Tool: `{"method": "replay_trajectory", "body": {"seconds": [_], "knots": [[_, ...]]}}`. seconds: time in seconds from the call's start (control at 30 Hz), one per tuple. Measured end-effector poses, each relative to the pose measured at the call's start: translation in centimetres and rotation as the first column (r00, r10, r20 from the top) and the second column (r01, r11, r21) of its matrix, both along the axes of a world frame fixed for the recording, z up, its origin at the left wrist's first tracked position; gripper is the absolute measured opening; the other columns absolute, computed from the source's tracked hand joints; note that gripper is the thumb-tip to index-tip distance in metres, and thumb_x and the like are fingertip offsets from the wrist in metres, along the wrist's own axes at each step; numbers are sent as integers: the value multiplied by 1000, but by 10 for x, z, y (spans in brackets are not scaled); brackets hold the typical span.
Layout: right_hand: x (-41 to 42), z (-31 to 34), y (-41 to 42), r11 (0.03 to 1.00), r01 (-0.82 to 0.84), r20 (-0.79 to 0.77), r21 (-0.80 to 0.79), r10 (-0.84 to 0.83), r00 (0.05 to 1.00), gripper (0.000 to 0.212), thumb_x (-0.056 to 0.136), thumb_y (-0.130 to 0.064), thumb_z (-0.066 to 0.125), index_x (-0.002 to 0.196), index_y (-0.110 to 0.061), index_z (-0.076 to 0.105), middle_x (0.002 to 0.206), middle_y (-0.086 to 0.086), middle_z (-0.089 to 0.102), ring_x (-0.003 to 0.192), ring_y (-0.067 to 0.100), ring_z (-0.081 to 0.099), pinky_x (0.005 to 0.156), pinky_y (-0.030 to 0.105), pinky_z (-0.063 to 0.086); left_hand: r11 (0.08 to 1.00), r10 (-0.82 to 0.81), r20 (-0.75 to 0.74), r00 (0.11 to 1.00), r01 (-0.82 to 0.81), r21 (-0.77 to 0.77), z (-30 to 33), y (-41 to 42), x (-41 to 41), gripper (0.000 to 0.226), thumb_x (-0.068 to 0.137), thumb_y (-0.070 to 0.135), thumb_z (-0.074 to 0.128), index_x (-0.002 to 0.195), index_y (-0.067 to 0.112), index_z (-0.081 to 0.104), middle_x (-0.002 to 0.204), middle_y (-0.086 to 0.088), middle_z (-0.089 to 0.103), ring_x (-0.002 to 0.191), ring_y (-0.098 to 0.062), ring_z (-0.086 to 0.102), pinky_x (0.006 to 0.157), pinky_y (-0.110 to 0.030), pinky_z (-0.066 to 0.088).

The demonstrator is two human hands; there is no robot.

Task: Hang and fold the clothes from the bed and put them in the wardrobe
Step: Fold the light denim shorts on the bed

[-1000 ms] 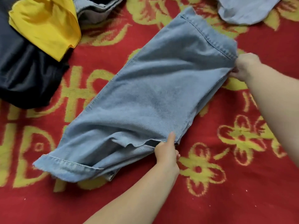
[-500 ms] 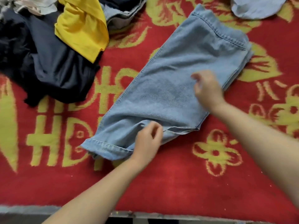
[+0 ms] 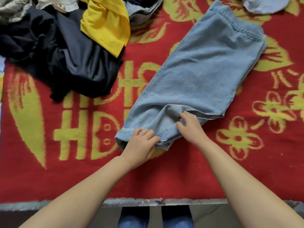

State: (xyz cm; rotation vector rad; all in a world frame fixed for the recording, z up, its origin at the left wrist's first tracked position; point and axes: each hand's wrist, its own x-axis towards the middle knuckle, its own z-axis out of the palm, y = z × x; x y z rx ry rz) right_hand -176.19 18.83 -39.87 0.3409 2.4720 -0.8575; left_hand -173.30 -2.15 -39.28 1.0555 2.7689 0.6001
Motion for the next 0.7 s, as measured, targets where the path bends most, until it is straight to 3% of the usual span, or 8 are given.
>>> {"method": "replay_trajectory", "body": {"seconds": [0.1,0.2,0.27,0.33,0.4,0.47,0.57,0.7], "knots": [[-7,7,-6,994,-58,168,94,41,985,27,90,-34,52,102,-10,53,110,14,59,112,33,51,94,41,38,984,-95,-109,990,109,140,12,-22,14,22,84,7,48,79,15,68,78,-5,57,74,-21,45,76,-33,38],[-20,16,-6,996,-9,259,-84,31,966,44,84,-56,60,85,-12,56,79,1,58,82,21,57,75,34,41,977,-167,-173,971,187,107,14,-44,17,23,83,4,51,75,16,69,84,-7,63,82,-21,45,89,-39,47],[-25,25,-3,975,-12,314,-222,83,946,42,81,-52,66,75,-12,59,70,2,55,72,16,53,70,33,39,988,-139,-138,981,147,54,13,-54,12,21,75,1,54,79,15,70,93,-10,65,91,-23,50,95,-47,46],[-24,30,4,931,22,335,-363,108,936,32,81,-40,71,81,-8,69,84,2,71,83,15,64,83,33,47,996,-85,-81,993,86,8,9,-60,7,25,65,-3,62,85,12,68,101,-12,64,96,-27,56,101,-50,42],[-16,37,11,841,111,342,-529,92,935,24,83,-25,72,104,-13,71,106,-2,73,102,11,67,95,28,50,998,-62,-17,998,62,-14,4,-62,5,34,62,0,68,93,12,61,105,-10,61,97,-27,56,106,-48,35],[-4,40,21,757,208,374,-620,52,926,25,86,-16,69,111,-17,67,112,-4,71,104,9,66,89,22,52,998,-63,27,998,64,-24,0,-65,7,34,68,11,65,100,14,53,108,-9,58,99,-27,55,108,-45,30],[23,39,30,760,354,437,-544,-104,894,19,87,-17,68,106,-16,69,109,0,72,99,13,68,86,25,55,994,-81,66,995,85,-65,-5,-68,7,31,75,28,69,100,13,58,109,-6,58,100,-26,59,108,-47,33],[57,24,23,864,483,335,-140,-417,845,21,89,-23,66,104,-8,70,99,4,71,94,21,66,81,33,51,974,-187,172,967,205,-96,-1,-70,-4,27,72,27,80,75,12,58,88,-5,62,83,-24,63,94,-43,48]]}}
